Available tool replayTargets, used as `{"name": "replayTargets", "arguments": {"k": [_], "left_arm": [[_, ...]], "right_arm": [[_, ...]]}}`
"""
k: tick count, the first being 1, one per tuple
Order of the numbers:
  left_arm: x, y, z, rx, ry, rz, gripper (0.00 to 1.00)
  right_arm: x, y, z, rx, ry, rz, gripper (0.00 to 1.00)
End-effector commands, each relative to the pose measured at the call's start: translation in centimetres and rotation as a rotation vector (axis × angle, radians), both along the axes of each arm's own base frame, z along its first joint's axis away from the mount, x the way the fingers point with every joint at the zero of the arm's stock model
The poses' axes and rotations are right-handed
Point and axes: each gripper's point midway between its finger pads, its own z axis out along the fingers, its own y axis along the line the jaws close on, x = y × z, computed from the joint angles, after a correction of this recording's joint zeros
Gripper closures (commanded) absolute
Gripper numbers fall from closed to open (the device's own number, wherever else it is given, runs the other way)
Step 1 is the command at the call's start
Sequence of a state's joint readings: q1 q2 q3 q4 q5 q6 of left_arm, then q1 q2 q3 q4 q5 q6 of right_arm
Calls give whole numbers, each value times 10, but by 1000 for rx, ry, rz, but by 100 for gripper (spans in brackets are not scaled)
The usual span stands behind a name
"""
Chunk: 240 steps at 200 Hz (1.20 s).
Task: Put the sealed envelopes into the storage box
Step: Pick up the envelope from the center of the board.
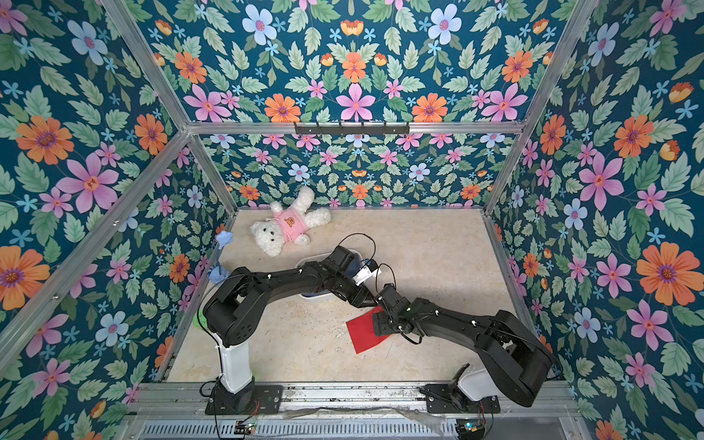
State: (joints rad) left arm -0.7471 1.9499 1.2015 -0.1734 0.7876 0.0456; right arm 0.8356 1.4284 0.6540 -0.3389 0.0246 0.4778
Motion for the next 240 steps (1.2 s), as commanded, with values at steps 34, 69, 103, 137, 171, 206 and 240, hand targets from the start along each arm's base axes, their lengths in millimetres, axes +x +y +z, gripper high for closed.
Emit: {"name": "replayTargets", "arguments": {"k": [34,69,103,137,171,206,240], "left_arm": [[-11,1,-10,-28,35,-98,48],[-19,2,-16,-38,65,-137,47],[-20,1,-20,-45,71,-151,47],[-27,-1,-16,-72,92,-183,52],[-36,1,-18,-80,114,-201,64],[-36,1,-21,-75,119,-196,81],[-33,0,-20,-63,113,-181,100]], "right_arm": [[-33,-21,-16,-73,156,-10,12],[-34,-21,-18,-77,163,-6,12],[-33,-21,-18,-78,161,-3,13],[-33,-22,-19,-88,160,-4,13],[-31,-22,-19,-94,152,-5,13],[-32,-24,-21,-101,155,-5,13],[-28,-23,-16,-101,141,-9,11]]}}
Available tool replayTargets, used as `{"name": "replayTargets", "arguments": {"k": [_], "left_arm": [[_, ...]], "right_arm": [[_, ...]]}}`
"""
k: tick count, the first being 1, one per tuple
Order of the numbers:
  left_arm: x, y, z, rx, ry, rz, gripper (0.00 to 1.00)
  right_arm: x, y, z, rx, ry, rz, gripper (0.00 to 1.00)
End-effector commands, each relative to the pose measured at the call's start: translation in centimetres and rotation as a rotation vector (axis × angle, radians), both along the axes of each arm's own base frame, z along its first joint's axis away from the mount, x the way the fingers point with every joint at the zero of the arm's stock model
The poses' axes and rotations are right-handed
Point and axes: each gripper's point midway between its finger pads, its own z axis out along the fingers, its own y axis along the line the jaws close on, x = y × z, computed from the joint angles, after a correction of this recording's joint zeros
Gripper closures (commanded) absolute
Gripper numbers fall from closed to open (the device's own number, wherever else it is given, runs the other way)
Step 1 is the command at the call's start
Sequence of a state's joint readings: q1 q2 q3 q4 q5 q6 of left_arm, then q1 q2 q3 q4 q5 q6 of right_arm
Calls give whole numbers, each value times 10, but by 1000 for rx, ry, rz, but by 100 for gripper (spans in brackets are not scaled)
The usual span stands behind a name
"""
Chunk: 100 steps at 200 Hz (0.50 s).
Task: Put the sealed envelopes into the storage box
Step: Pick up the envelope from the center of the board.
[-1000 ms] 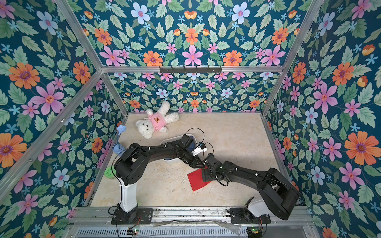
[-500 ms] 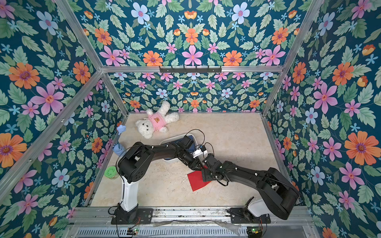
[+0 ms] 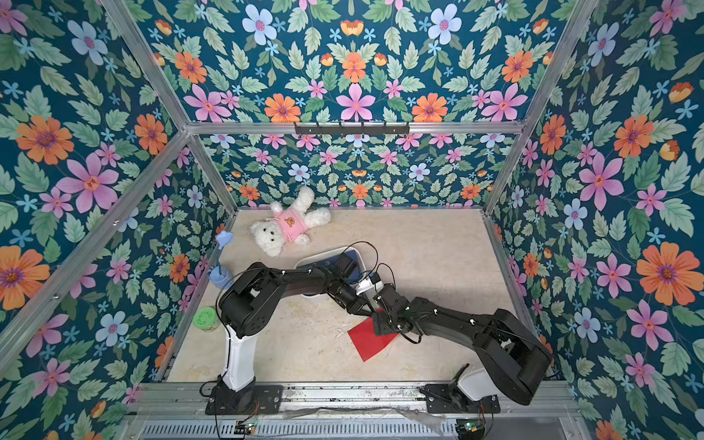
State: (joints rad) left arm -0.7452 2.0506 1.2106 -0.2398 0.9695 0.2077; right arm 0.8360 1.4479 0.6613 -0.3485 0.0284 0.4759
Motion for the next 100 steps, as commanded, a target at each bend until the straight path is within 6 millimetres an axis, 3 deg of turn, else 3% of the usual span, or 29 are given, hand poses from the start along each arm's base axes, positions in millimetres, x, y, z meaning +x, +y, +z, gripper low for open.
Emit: {"name": "replayTargets", "arguments": {"k": [1,44,100], "left_arm": [[-1,-2,5,-8,10,0,100],[4,-2,14,0,-5,26,100],[11,-4,31,14,-28,41,100]], "right_arm": [[-28,-21,-12,-83,128,-10,11],[-10,-24,26,-131,53,-12,2],[36,-52,118,-157,-150,-106,1]]}}
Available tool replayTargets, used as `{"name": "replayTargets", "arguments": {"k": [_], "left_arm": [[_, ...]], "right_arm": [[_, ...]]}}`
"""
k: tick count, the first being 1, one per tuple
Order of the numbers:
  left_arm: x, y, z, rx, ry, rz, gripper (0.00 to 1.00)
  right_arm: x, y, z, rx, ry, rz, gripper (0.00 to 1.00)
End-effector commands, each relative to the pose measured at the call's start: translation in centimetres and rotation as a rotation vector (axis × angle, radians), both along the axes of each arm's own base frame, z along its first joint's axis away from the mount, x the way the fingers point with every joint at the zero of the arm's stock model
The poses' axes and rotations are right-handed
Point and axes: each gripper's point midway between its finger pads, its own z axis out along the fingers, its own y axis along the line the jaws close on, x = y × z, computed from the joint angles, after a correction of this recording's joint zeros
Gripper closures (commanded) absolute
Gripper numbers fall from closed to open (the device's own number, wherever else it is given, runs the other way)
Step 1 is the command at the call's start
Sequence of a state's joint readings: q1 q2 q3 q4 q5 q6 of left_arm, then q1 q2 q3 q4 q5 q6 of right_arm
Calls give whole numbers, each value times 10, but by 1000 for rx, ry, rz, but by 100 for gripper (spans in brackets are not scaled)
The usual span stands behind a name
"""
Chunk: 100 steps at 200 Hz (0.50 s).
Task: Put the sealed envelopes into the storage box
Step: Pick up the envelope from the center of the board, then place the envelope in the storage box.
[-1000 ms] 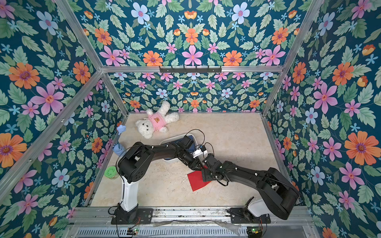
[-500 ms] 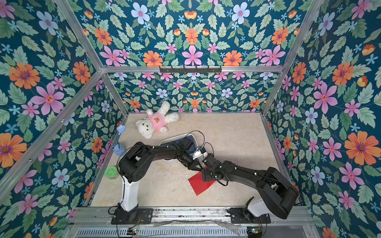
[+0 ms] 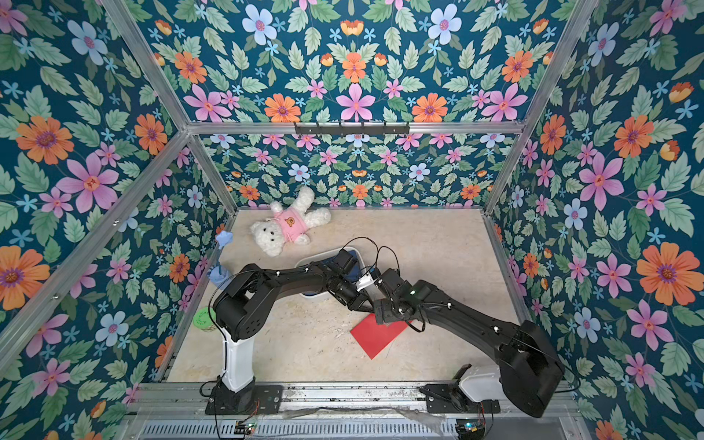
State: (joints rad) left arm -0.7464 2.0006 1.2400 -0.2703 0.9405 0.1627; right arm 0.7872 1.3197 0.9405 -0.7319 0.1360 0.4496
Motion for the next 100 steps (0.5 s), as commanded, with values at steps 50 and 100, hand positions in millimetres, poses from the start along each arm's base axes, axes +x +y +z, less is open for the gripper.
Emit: {"name": "replayTargets", "arguments": {"k": [50,100], "left_arm": [[30,6,37,162,-79,95,100],[65,44,91,378,-301,177,100]], "right_arm": [[53,-63,81,9,-211,-203,1],[91,-92,119,81,-352,-350,1]]}}
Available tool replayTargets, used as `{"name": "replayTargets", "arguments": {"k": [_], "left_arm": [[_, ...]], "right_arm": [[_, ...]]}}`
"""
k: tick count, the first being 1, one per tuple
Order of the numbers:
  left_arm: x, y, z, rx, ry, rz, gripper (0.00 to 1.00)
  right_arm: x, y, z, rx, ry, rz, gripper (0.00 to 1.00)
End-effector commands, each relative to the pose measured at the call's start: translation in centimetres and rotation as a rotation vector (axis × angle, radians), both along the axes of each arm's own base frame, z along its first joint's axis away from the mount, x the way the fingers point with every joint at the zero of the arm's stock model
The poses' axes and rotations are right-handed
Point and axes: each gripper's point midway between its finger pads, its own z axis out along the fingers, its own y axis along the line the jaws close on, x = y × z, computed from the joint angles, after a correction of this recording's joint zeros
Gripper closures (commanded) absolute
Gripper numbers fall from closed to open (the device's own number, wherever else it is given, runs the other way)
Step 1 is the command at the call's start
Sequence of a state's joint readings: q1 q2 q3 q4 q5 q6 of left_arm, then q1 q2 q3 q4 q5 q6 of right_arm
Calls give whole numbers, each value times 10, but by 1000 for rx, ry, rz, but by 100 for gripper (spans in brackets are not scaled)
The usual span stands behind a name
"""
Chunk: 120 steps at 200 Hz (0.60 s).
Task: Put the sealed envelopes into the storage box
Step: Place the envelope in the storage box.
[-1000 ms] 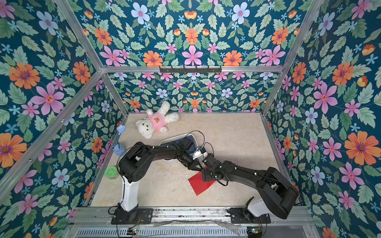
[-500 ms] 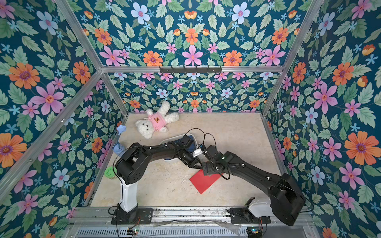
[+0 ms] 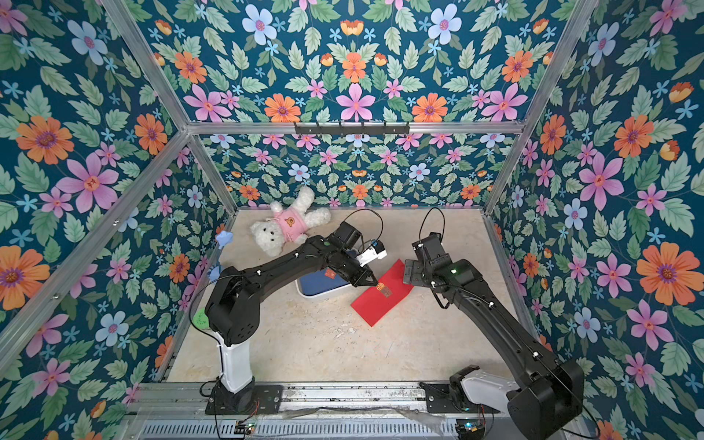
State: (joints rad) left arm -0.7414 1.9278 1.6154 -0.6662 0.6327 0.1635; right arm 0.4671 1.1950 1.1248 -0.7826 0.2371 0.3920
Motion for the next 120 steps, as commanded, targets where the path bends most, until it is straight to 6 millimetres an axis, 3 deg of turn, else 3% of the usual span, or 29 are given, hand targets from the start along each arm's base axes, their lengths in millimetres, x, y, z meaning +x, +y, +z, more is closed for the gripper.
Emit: {"name": "replayTargets", "arguments": {"k": [1,50,81,120], "left_arm": [[7,42,4,216,-71,50,100],[49,100,39,519,-339,48,100],[66,118,56,580,-470,-4,100],[77,133,50,605,-480,-87,100]], "right_arm": [[16,-7,19,22,-87,-32,1],[20,-1,14,34,-57,-1,1],[15,2,3,43,-26,19,3],[8,10,-13,98,4,29,6]]}}
